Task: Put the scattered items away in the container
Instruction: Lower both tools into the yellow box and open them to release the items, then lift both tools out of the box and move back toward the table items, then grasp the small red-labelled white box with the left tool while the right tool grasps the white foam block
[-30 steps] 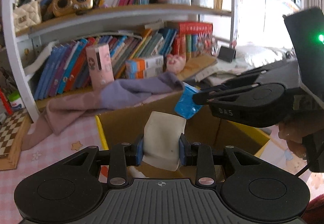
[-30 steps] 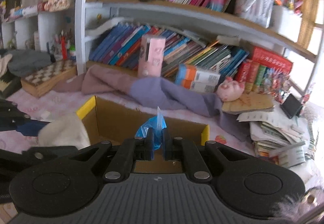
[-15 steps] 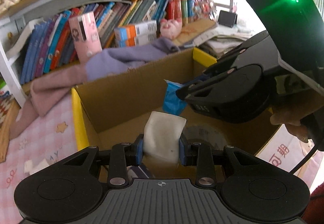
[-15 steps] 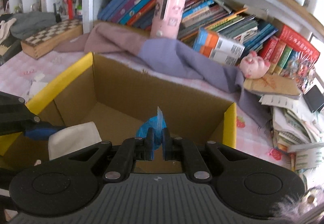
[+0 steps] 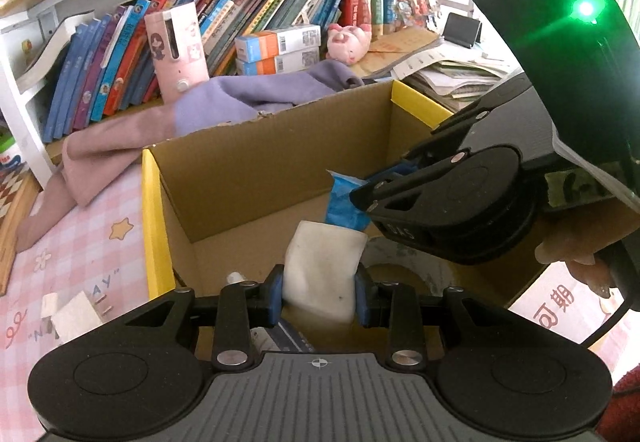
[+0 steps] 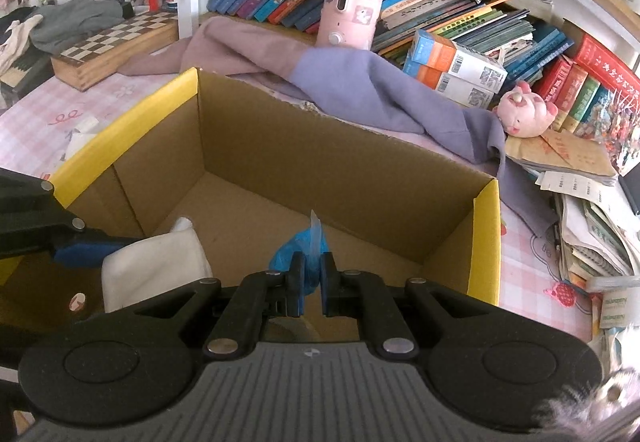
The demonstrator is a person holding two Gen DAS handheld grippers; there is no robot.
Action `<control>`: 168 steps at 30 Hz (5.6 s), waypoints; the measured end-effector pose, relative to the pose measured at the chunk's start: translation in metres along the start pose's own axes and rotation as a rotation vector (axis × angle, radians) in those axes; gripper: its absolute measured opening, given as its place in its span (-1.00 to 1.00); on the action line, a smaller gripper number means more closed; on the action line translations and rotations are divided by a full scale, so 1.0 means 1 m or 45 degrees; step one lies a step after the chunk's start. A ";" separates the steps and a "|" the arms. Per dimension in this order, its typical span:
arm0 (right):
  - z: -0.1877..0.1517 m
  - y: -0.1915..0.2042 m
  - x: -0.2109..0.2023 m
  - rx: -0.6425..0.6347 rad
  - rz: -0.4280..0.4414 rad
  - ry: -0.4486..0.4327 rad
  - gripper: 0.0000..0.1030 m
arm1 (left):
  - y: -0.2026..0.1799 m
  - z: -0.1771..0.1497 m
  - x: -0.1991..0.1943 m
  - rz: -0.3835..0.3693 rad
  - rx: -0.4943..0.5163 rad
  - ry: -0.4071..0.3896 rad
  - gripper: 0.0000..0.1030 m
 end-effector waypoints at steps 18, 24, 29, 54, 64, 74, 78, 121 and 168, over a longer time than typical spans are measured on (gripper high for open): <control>0.017 -0.012 -0.045 0.121 0.005 -0.168 -0.27 | 0.002 0.019 -0.047 0.076 -0.071 -0.225 0.39; 0.010 -0.015 -0.076 0.160 -0.023 -0.220 -0.24 | 0.005 0.016 -0.078 0.118 -0.139 -0.298 0.58; -0.003 -0.018 -0.105 0.214 -0.070 -0.264 -0.20 | 0.009 0.014 -0.094 0.138 -0.206 -0.328 0.59; -0.053 0.044 -0.189 0.336 -0.310 -0.389 -0.06 | 0.061 -0.064 -0.185 0.180 -0.258 -0.378 0.60; -0.065 0.102 -0.202 0.330 -0.318 -0.348 0.11 | 0.084 -0.107 -0.222 0.173 -0.272 -0.382 0.63; -0.085 0.151 -0.219 0.357 -0.336 -0.325 0.17 | 0.077 -0.136 -0.247 0.107 -0.148 -0.358 0.72; -0.097 0.170 -0.223 0.379 -0.339 -0.302 0.19 | 0.079 -0.154 -0.253 0.089 -0.138 -0.315 0.74; -0.094 0.306 -0.202 0.162 -0.081 -0.167 0.47 | 0.147 -0.249 -0.294 0.225 -0.360 -0.151 0.75; 0.065 0.248 -0.041 0.200 0.103 -0.188 0.53 | 0.203 -0.147 -0.148 0.368 -0.299 -0.076 0.74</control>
Point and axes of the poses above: each gripper's, at about its wrist camera, not at the fingertips, and x roughly the way its jaws point, y to its left, z to its top, the point moved 10 cm from there along x, roughly the way its jaws point, and after that the axes turned 3 degrees about -z, right-handed, at the moved point
